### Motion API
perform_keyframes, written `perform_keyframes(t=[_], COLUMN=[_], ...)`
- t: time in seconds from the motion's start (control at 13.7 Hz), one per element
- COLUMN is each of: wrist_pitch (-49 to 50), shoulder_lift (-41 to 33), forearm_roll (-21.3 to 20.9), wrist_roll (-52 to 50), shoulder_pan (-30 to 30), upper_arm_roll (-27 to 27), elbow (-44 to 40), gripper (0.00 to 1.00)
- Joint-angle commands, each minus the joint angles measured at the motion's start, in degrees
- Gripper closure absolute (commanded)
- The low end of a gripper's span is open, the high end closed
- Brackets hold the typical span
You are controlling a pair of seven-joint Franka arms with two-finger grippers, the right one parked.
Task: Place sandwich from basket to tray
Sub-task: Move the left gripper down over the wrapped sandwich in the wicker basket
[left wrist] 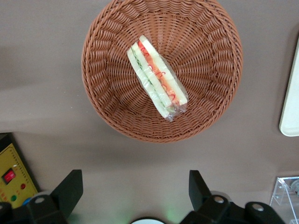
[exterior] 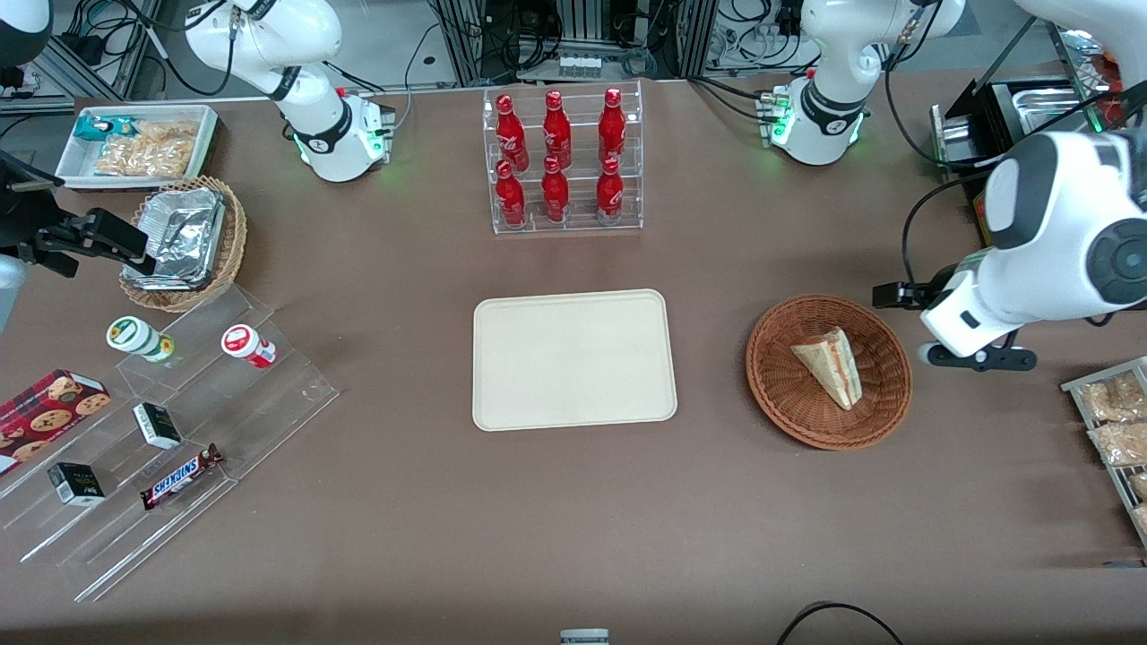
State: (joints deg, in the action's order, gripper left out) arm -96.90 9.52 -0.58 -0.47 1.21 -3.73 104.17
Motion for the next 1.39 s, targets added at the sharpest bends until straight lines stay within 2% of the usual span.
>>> perform_keyframes(t=[0.0, 0.36, 0.73, 0.95, 1.31], wrist_pitch=[-5.3, -14.78, -33.24, -34.76, -40.2], shoulder_lift=[-1.96, -3.27, -7.58, -6.97, -3.2], forearm_roll=[-0.04, -0.39, -0.39, -0.39, -0.39], wrist_roll=[-2.94, -15.15, -22.82, -25.7, -39.93], shoulder_pan=[0.55, 2.84, 4.24, 4.24, 4.86], upper_arm_roll=[0.04, 0.04, 0.04, 0.04, 0.04], elbow=[4.71, 11.64, 25.1, 25.9, 25.9], gripper=[0.0, 0.0, 0.0, 0.0, 0.0])
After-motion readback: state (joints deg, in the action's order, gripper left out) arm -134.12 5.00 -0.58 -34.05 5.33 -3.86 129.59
